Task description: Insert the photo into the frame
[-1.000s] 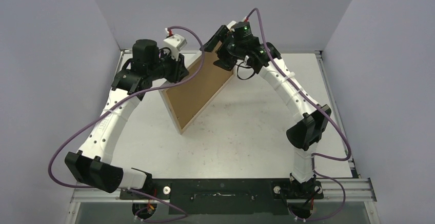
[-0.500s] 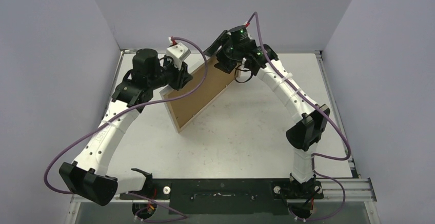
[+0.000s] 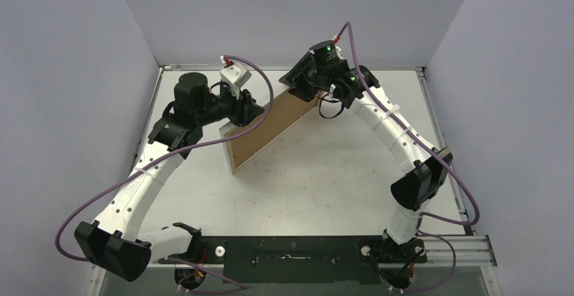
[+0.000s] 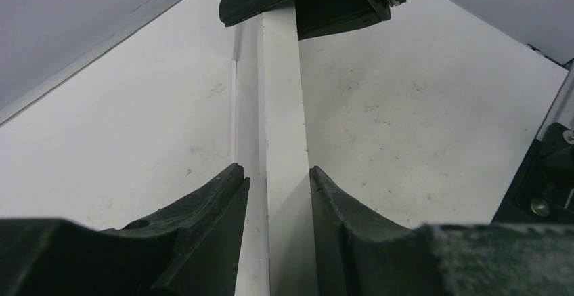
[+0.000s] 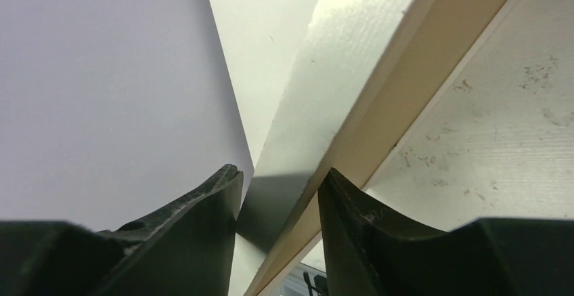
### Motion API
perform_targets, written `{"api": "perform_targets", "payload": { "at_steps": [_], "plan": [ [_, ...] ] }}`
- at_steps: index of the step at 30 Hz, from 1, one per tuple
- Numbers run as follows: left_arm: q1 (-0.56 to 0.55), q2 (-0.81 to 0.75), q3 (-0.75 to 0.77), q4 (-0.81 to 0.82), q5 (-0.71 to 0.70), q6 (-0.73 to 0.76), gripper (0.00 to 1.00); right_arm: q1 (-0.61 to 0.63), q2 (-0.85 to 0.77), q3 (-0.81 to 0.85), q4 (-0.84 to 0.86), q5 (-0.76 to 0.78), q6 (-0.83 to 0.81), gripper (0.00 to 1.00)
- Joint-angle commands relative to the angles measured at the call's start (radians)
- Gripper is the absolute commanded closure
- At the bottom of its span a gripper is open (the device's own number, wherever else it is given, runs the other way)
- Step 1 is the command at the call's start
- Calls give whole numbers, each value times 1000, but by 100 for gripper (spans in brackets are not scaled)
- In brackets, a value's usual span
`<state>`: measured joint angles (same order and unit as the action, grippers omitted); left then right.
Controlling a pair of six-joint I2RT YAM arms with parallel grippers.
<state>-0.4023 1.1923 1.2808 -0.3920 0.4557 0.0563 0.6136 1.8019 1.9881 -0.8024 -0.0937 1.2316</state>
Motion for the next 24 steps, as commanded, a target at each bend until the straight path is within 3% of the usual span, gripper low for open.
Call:
{"api": "perform_targets", "payload": {
  "at_steps": [1, 3, 6, 8, 13, 16, 24],
  "plan": [
    [-1, -25, 0, 112, 64, -81, 63, -24, -73, -73, -11, 17, -10, 61],
    [-3, -23, 5, 105, 82, -91, 61, -28, -82, -87, -9, 13, -6, 62],
    [-3, -22, 29, 123, 139, -142, 40, -36, -96, -100, -7, 9, -7, 64],
    [-4, -8, 59, 155, 241, -195, 32, -43, -106, -112, -6, 2, -12, 64],
    [-4, 8, 79, 272, 349, -337, 28, -71, -136, -176, 14, -53, -46, 64],
    [-3, 9, 56, 290, 292, -365, 26, -90, -171, -258, 66, -104, -72, 64],
    [0, 76, 91, 119, 136, -359, 25, -154, -247, -372, 103, -140, -150, 64]
  ]
}}
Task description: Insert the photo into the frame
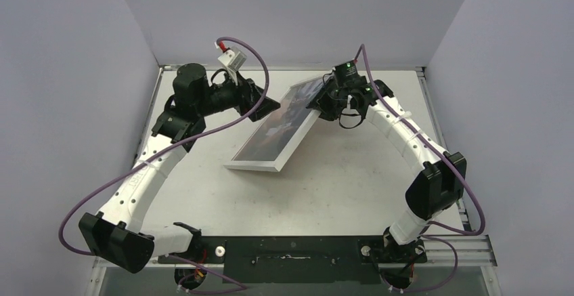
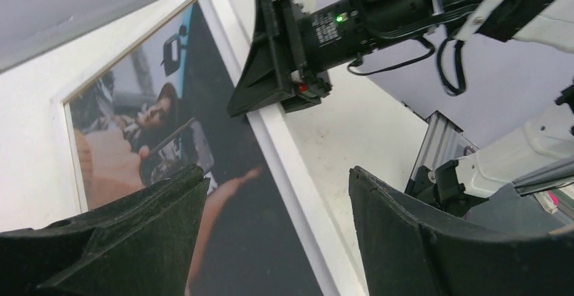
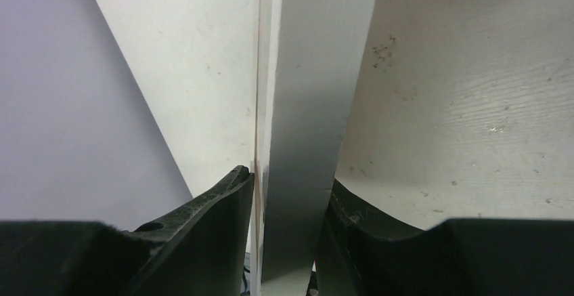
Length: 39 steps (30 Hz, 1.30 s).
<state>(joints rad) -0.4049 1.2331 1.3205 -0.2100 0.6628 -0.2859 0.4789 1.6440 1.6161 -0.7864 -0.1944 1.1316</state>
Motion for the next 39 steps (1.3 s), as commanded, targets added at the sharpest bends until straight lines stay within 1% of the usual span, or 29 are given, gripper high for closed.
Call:
{"api": "perform_targets", "payload": {
  "at_steps": [1, 4, 7, 14, 18, 22, 28, 32, 39],
  "plan": [
    [3, 43, 56, -75, -73, -16, 25, -25, -88, 6, 86, -41, -53, 64],
    [3, 53, 52, -92, -80, 1, 25, -40, -80, 24, 86, -56, -60, 65],
    [7, 63, 38, -109, -119, 10, 25, -57, -72, 11, 94, -84, -68, 65],
    [38, 151, 40, -201, -216, -60, 25, -104, -60, -42, 144, -179, -100, 65],
    [76, 209, 3, -236, -258, -91, 25, -144, -59, -140, 249, -278, -149, 63],
    [150, 276, -31, -264, -264, -119, 25, -186, -66, -276, 358, -333, -204, 63],
    [234, 379, -30, -276, -266, -101, 25, -240, -31, -426, 588, -443, -248, 63],
    [261, 440, 0, -265, -291, -72, 25, -262, 26, -449, 664, -504, -301, 63],
    [292, 571, 94, -272, -295, -26, 25, -301, 123, -453, 687, -578, -383, 59]
  ]
}}
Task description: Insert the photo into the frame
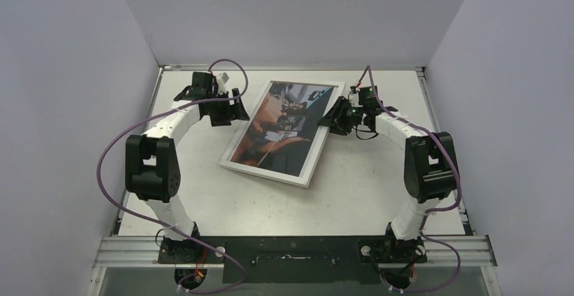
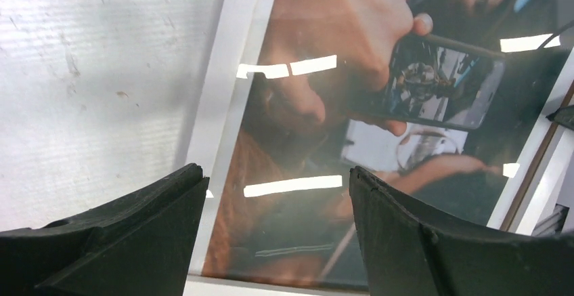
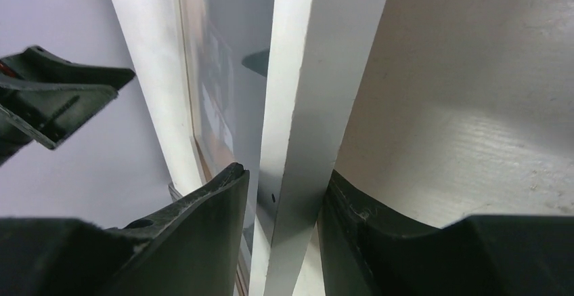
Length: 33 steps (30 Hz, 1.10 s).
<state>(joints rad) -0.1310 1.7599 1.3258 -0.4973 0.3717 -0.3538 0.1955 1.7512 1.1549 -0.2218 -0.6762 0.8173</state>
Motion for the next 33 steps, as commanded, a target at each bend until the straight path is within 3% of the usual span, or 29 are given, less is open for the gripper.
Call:
{"api": "perform_targets", "payload": {
  "at_steps": [1, 9, 15, 18, 23, 28, 33],
  "plan": [
    [21, 63, 100, 14, -1, 48, 25, -21, 25, 5, 127, -102, -84, 59],
    [48, 184, 176, 12, -35, 102, 25, -40, 128, 21, 110, -133, -196, 53],
    [73, 257, 234, -8, -66, 112, 23, -59, 91, 20, 54, -19, -238, 27],
    [73, 288, 259, -10, -46, 111, 23, -67, 67, 37, -38, 63, -280, 22],
    [74, 324, 270, 5, -9, 97, 22, -70, 34, 62, -214, 285, -312, 19],
    [74, 362, 281, 5, 45, 89, 23, -60, 46, 58, -207, 312, -249, 19],
    [75, 362, 238, 24, 86, 79, 35, -37, 97, 88, -172, 305, -169, 29]
  ]
}}
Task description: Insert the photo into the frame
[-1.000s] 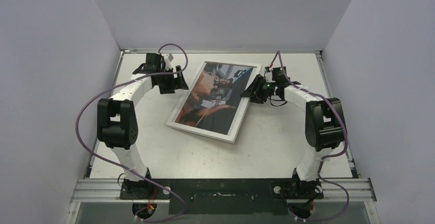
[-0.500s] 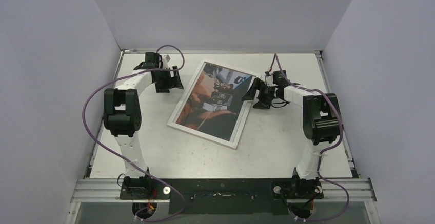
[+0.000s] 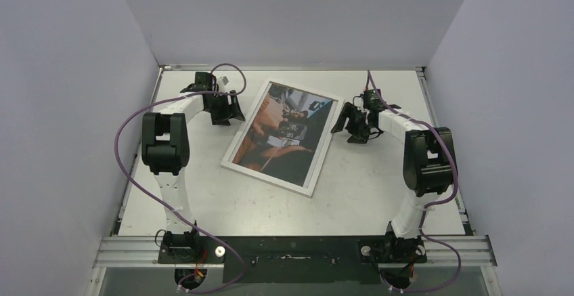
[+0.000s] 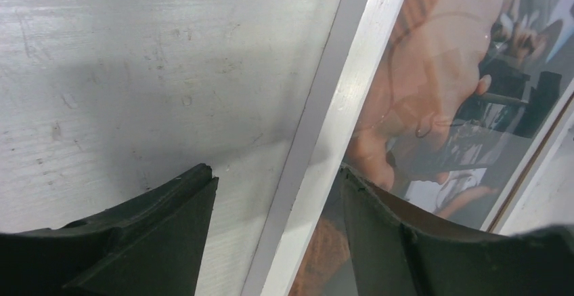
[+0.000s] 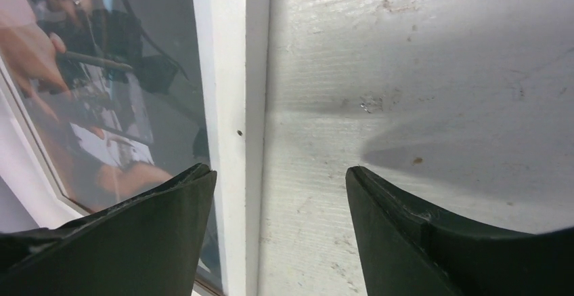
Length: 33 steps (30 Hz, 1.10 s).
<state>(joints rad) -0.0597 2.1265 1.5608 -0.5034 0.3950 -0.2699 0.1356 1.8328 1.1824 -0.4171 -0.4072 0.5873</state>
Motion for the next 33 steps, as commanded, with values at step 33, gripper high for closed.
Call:
{"api": "perform_targets", "payload": {
  "at_steps": [33],
  "plan": [
    [-202, -605, -737, 80, 23, -227, 71, 152, 388, 448, 138, -134, -62, 42]
  ]
}}
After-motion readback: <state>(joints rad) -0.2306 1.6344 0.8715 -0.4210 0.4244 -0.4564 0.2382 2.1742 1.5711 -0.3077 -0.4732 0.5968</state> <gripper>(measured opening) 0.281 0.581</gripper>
